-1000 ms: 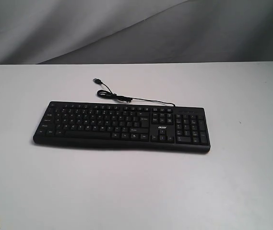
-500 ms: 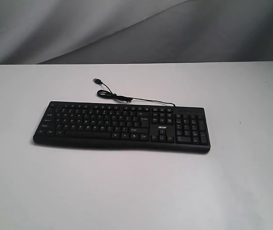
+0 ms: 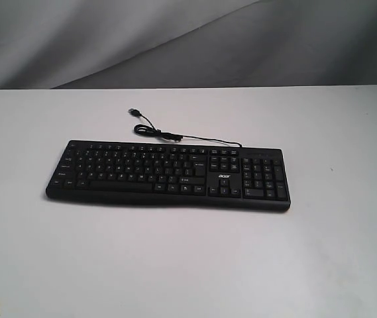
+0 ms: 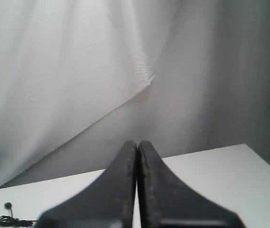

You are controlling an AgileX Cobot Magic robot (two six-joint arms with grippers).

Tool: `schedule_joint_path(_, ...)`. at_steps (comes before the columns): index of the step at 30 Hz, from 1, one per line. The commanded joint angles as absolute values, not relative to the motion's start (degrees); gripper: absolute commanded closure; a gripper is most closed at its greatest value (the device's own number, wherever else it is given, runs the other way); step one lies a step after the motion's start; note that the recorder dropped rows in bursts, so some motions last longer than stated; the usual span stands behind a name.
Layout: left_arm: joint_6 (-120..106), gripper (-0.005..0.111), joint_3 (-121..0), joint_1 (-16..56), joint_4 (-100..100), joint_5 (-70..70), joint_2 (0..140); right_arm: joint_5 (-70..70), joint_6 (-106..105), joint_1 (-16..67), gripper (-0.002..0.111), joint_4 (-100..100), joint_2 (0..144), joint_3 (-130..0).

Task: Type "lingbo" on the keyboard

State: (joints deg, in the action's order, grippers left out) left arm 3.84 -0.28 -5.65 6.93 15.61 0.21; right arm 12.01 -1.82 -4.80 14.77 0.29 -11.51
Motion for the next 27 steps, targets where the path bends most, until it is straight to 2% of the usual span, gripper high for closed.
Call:
schedule_joint_path(1, 4.0, 0.106, 0.0, -5.7, 6.7, 15.2, 0.0, 14.9, 1.8, -5.2, 0.108, 10.6, 0.0, -11.1)
schedule_joint_path(9, 4.0, 0.106, 0.0, -5.7, 6.7, 15.2, 0.0, 11.5, 1.8, -6.7, 0.108, 3.0, 0.0, 0.0)
schedule_joint_path(18, 4.0, 0.106, 0.0, -5.7, 6.7, 15.2, 0.0, 19.1, 1.6, -7.1, 0.108, -0.9, 0.0, 0.0)
schedule_joint_path(27, 4.0, 0.106, 0.0, -5.7, 6.7, 15.2, 0.0, 19.1, 1.2, -7.1, 0.108, -0.4, 0.0, 0.0)
